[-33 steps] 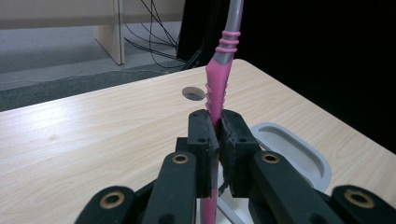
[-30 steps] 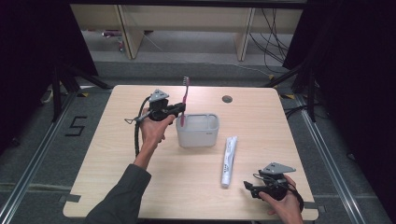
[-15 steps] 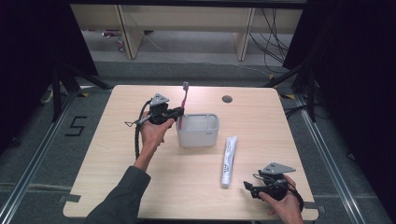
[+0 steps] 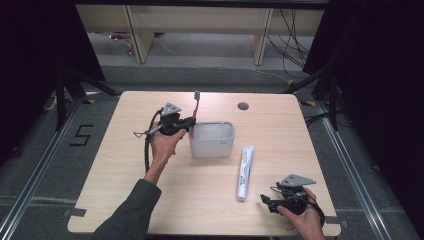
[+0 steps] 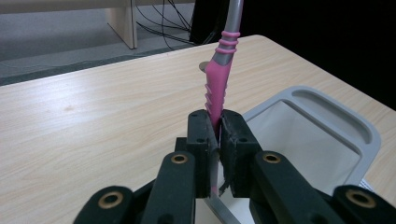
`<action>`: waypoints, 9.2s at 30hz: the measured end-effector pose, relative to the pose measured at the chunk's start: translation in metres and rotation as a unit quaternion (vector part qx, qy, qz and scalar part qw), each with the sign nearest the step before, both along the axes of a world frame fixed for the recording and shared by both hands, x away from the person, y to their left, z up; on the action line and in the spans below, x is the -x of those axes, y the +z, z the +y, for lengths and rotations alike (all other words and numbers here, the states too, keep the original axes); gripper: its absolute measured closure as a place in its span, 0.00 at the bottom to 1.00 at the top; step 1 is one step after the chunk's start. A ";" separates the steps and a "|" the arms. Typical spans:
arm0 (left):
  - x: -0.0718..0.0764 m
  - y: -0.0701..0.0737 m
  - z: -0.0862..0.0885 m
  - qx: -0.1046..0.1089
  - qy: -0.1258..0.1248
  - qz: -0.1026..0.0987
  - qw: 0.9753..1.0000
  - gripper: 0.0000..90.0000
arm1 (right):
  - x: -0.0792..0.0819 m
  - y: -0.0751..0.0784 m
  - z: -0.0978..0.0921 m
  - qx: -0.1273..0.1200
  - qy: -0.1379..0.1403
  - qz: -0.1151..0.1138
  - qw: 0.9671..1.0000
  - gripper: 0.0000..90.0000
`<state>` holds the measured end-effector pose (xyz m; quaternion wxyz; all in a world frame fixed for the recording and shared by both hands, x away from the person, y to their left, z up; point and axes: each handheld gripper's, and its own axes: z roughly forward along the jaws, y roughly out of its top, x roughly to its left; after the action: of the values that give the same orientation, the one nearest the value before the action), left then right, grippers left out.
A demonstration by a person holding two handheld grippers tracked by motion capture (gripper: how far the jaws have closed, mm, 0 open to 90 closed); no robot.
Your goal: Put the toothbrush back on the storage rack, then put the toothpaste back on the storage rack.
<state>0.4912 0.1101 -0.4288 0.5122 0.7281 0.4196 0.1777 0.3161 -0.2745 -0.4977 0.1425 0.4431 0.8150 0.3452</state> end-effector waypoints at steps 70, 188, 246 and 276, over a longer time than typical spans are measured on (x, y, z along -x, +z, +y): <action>0.061 0.037 0.038 0.008 -0.011 0.025 1.000 0.32 | 0.000 0.001 -0.002 -0.002 -0.009 -0.004 1.000 0.26; 0.206 -0.077 0.117 -0.121 -0.053 0.079 0.988 0.23 | -0.048 0.034 0.033 0.020 -0.001 0.055 0.998 0.18; 0.202 -0.075 0.114 -0.137 -0.067 0.071 0.986 0.24 | -0.096 0.023 0.070 0.144 0.016 0.131 0.981 0.55; 0.202 -0.076 0.113 -0.140 -0.069 0.076 0.985 0.24 | -0.125 0.027 0.067 0.212 0.039 0.194 0.957 0.64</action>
<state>0.2892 0.2227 -0.5047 0.3827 0.8314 0.3765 0.1434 0.4407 -0.2072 -0.4710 0.0584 0.4292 0.8980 0.0770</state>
